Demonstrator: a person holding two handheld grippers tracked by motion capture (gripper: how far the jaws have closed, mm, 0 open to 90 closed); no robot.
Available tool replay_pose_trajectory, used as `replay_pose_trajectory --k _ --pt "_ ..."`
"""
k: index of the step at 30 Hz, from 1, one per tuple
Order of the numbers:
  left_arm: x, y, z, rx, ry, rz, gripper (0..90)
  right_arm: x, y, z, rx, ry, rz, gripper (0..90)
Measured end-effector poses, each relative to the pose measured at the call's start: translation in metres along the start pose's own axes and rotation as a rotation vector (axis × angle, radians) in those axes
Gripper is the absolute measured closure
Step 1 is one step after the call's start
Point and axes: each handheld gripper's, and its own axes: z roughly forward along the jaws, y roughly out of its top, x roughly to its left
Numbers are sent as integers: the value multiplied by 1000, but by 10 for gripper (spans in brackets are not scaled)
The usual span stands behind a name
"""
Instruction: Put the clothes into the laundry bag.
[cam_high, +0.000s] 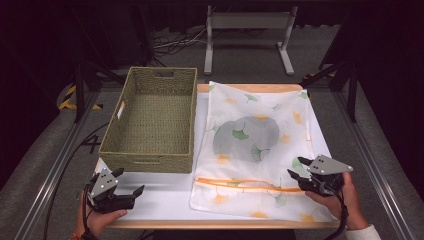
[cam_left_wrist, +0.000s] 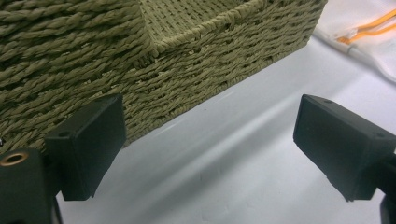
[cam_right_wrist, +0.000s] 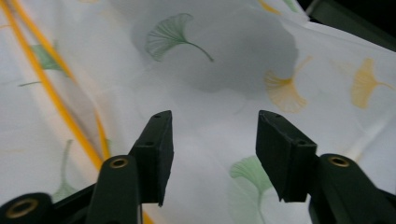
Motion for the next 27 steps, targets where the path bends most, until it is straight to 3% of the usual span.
replay_pose_trajectory --k 8,11,14,18,27 --pt "7 -7 2 -5 0 -30 98 -18 -22 2 -19 -63 65 301" --pt "10 -9 2 -12 -10 -58 95 -24 -33 1 -52 -55 103 252" --pt "10 -9 2 -18 -16 -59 86 -28 -44 1 -68 -66 139 223" --pt "11 -10 4 -11 -17 -54 74 -29 -56 3 -56 -88 140 197" --pt "14 -14 1 -17 11 -71 72 -25 -69 10 -31 -74 148 181"
